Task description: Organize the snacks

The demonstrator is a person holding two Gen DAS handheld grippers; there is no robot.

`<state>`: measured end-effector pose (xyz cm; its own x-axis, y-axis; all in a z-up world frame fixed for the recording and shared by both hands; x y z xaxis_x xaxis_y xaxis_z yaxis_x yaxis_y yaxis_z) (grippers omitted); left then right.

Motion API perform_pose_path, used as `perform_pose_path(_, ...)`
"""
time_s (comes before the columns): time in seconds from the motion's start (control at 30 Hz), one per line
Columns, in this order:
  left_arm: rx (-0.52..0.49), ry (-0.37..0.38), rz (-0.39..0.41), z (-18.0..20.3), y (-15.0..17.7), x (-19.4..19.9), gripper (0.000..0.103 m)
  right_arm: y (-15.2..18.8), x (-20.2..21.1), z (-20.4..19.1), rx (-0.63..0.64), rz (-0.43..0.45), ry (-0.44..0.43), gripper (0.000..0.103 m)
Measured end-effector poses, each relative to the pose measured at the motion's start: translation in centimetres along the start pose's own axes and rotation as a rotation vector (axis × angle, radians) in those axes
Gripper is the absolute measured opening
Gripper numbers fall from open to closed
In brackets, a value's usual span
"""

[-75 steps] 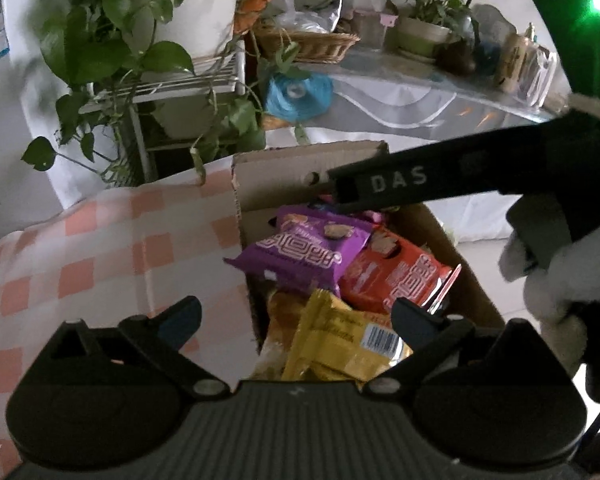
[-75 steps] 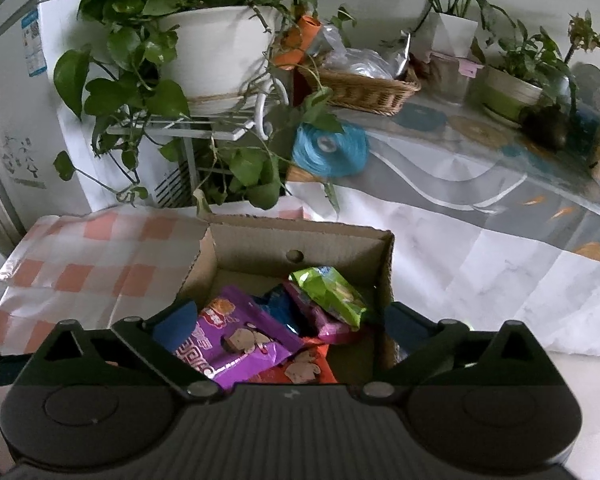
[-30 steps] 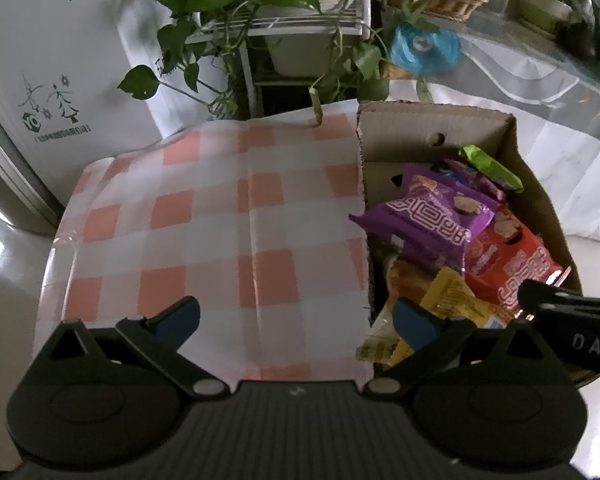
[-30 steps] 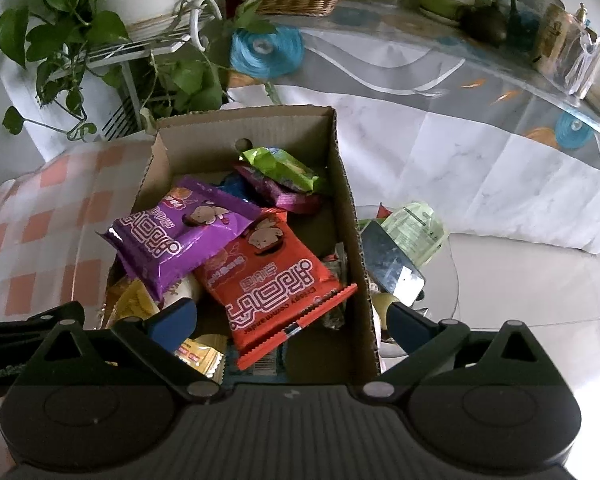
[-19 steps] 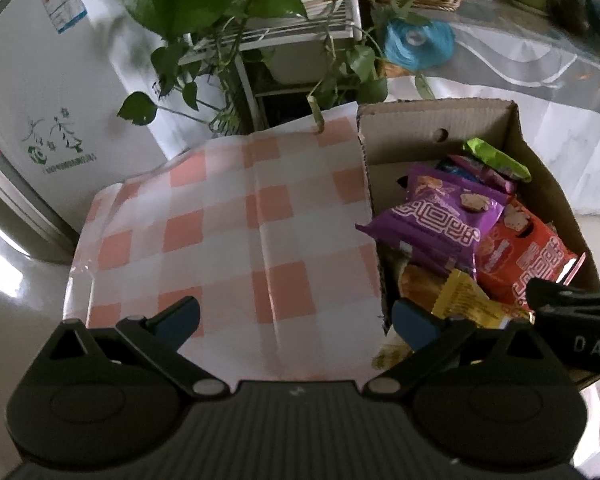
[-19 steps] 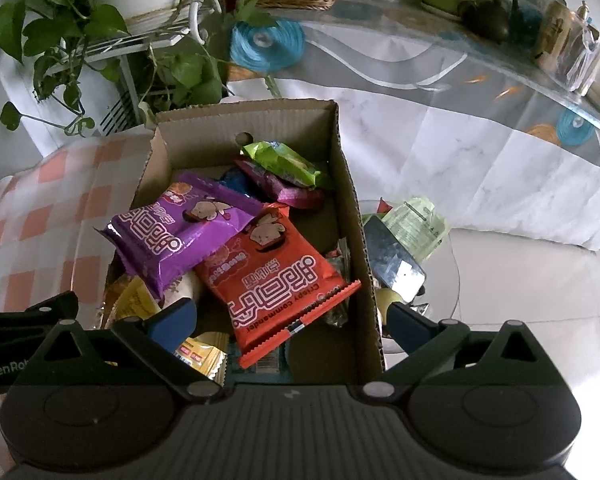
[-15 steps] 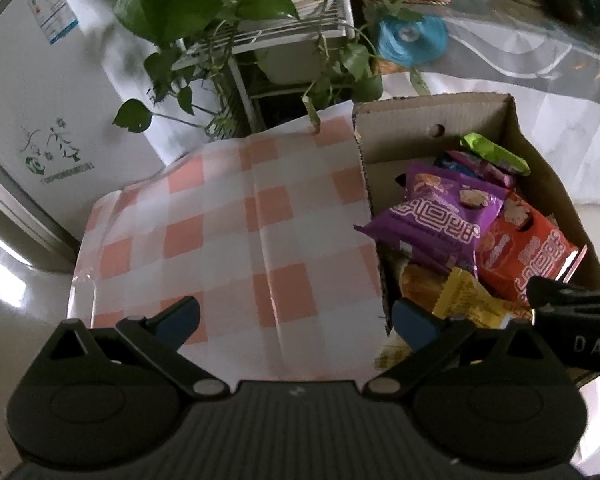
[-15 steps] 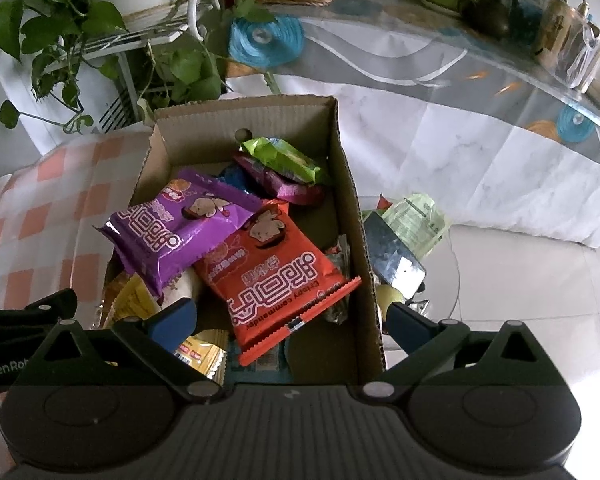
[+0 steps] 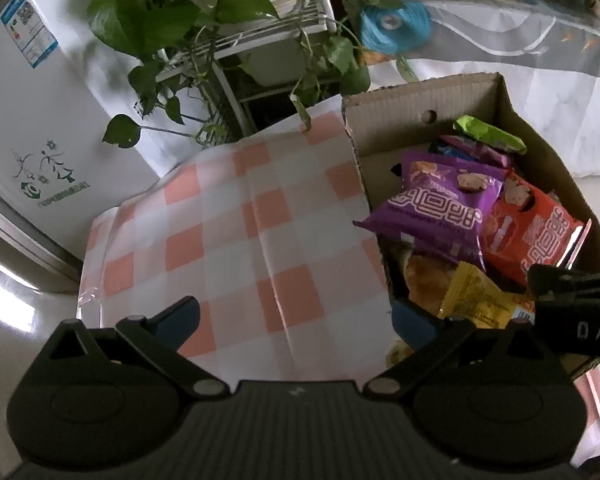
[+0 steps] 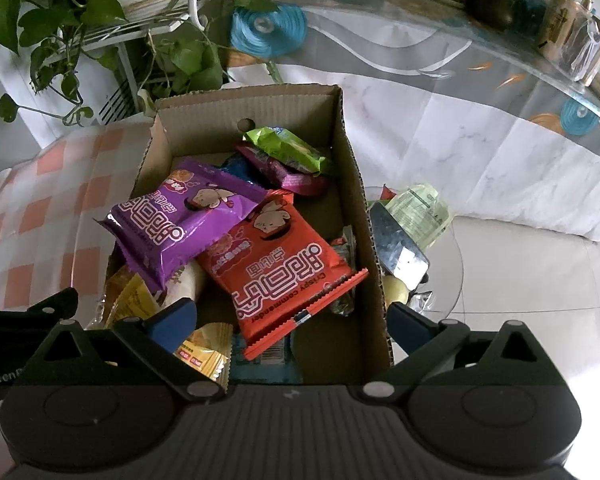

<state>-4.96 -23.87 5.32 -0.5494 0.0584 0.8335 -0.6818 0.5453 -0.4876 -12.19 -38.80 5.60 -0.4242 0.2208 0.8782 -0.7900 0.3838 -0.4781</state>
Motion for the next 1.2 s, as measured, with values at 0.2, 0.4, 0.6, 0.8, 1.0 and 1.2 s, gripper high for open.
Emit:
perform_pose_path(0.2,-0.012,-0.008,0.005,-0.1,0.0,0.0,0.101,-0.1,0.0,-0.2,0.004,0.001,0.001,0.103)
perform_pose_path(0.4,-0.029,-0.022,0.019,-0.5,0.3,0.2,0.101,-0.2,-0.1,-0.8,0.019,0.007,-0.005,0.103)
perform_pose_path(0.6,-0.025,-0.028,0.034,-1.5,0.8,0.4,0.101,-0.3,0.1,-1.8,0.046,0.020,-0.025,0.103)
perform_pose_path(0.8,-0.032,-0.051,0.043,-2.6,1.4,0.6,0.101,-0.2,0.3,-3.0,0.097,0.039,-0.043,0.103)
perform_pose_path(1.0,-0.009,-0.048,0.042,-4.0,1.9,0.7,0.101,-0.2,0.6,-4.4,0.132,0.069,-0.064,0.103)
perform_pose_path(1.2,0.010,-0.058,0.051,-6.1,2.9,1.2,0.101,-0.2,1.0,-6.4,0.183,0.107,-0.115,0.103)
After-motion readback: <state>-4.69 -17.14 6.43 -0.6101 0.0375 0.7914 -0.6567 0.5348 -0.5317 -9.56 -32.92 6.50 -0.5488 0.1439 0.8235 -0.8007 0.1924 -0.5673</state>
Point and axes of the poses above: each gripper's, at about its wrist camera, not at the fingertips, and x roughly against the way its jaws point, z to its right, y to its underside, the point moved 2 cm from there along -x, roughly the way its jaws point
